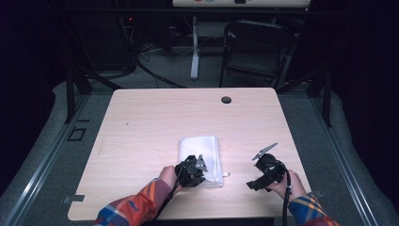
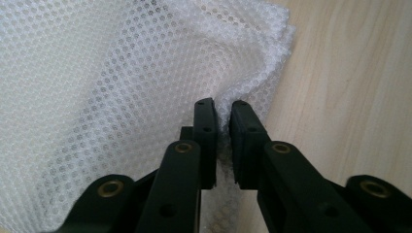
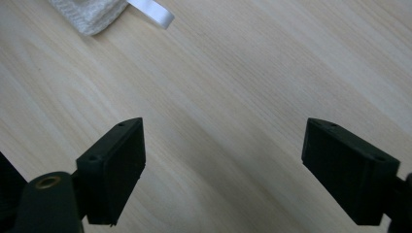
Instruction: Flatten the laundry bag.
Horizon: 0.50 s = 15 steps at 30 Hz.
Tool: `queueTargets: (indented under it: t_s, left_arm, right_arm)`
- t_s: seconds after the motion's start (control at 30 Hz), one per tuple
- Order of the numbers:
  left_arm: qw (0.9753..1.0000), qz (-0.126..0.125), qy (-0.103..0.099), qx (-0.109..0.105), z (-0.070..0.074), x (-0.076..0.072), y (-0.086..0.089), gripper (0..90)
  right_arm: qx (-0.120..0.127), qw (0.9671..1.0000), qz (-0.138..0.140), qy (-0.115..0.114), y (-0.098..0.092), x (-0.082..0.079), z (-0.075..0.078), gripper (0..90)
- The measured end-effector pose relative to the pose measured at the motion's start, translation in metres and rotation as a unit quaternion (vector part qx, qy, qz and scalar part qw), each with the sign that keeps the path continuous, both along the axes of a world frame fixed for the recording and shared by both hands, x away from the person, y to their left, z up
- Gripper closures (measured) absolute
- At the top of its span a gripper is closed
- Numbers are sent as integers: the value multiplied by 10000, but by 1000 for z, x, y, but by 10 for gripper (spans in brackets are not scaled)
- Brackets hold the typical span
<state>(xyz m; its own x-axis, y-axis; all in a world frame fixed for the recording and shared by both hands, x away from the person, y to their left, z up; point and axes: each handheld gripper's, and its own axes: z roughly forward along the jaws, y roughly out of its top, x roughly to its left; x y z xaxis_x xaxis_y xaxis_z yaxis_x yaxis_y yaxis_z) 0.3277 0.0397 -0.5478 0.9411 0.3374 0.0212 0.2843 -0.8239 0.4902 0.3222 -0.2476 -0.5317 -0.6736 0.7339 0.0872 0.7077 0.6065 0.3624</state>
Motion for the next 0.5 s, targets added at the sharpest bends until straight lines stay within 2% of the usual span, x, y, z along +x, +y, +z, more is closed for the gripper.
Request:
queueTargets:
  t_s: [0.07,0.13,0.17,0.2,0.23,0.3,0.33,0.4,0.43,0.47,0.5]
  left_arm:
    - [10000,-28,-18,-36,0,0,1,850]
    - [10000,-18,-18,-93,2,0,2,865]
    - [9999,-17,-22,-108,2,0,2,865]
    - [9999,-8,-20,-127,3,0,3,866]
    - [9999,-7,-13,-150,3,0,3,866]
    - [9998,32,-6,-204,3,0,4,868]
    - [9997,38,0,-221,3,0,4,868]
    - [9997,36,-5,-249,4,0,5,867]
    - [9997,29,-19,-261,4,1,5,867]
    - [9996,30,-17,-279,4,1,5,867]
    - [9996,13,-27,-281,5,1,6,867]
  right_arm:
    - [63,10000,-31,-23,2,-1,-1,172]
    - [46,9999,96,-22,8,-1,0,253]
    - [46,9999,96,-22,8,-1,0,253]
    - [76,9998,134,-105,13,-2,1,314]
    - [76,9998,134,-105,13,-2,1,314]
    - [119,9996,233,-131,18,-3,4,403]
    - [236,9993,228,-170,21,-3,4,436]
    - [249,9988,358,-228,28,-3,6,595]
    - [316,9985,379,-228,31,-4,6,646]
    - [316,9985,379,-228,31,-4,6,646]
    - [322,9982,440,-253,34,-4,6,683]
